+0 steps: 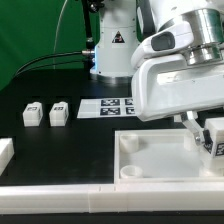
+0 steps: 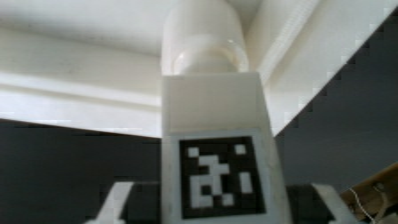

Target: Assemble one leg

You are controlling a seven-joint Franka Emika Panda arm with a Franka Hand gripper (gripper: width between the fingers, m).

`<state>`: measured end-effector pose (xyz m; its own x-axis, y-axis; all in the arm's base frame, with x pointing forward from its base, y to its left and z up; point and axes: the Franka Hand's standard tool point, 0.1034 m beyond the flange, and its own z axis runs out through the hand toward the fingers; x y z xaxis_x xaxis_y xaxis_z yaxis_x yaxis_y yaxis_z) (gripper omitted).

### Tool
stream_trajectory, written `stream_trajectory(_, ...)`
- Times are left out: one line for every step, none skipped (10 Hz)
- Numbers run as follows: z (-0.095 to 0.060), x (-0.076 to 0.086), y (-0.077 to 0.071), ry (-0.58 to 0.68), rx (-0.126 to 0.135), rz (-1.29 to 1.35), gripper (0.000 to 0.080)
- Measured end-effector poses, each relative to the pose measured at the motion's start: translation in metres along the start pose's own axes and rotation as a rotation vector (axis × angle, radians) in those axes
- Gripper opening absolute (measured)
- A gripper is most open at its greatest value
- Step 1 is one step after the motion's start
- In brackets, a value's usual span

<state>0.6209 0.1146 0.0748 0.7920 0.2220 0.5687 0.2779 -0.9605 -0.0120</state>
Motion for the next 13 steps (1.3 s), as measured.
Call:
stream_trajectory(0.0002, 0.0004, 0.0003, 0.007, -0.002, 0.001, 0.0294)
stream_trajectory(0.0003, 0.0004, 0.0005, 0.01, -0.003, 0.001, 0.0294)
stream_trajectory(0.0004, 0.0003, 0.0008, 0.012, -0.003, 0.001, 0.0294)
stream_trajectory(0.0004, 0.0002, 0.0017, 0.012, -0.004, 0.002, 0.0294)
stream_trajectory(0.0002, -0.0007, 0.0028, 0.012, -0.006, 0.002, 0.0294)
stream_trajectory(0.0001, -0.0008, 0.0026, 0.008, -0.005, 0.002, 0.0294)
stream_trajectory(-0.0003, -0.0006, 0.0026, 0.006, -0.004, 0.002, 0.0408)
stream_trajectory(-0.0003, -0.0005, 0.0034, 0.005, -0.005, 0.002, 0.0408)
stream_trajectory(-0.0005, 0.0002, 0.0047, 0.005, -0.006, 0.002, 0.0542)
stream_trajectory(-0.0007, 0.0008, 0.0049, 0.006, -0.006, 0.002, 0.0628)
stream_trajectory(-0.0013, 0.0017, 0.0054, 0.007, -0.007, 0.002, 0.0628)
stream_trajectory(-0.0023, 0.003, 0.0068, 0.009, -0.009, 0.002, 0.0646)
stream_trajectory(-0.0033, 0.0043, 0.0073, 0.011, -0.01, 0.002, 0.0646)
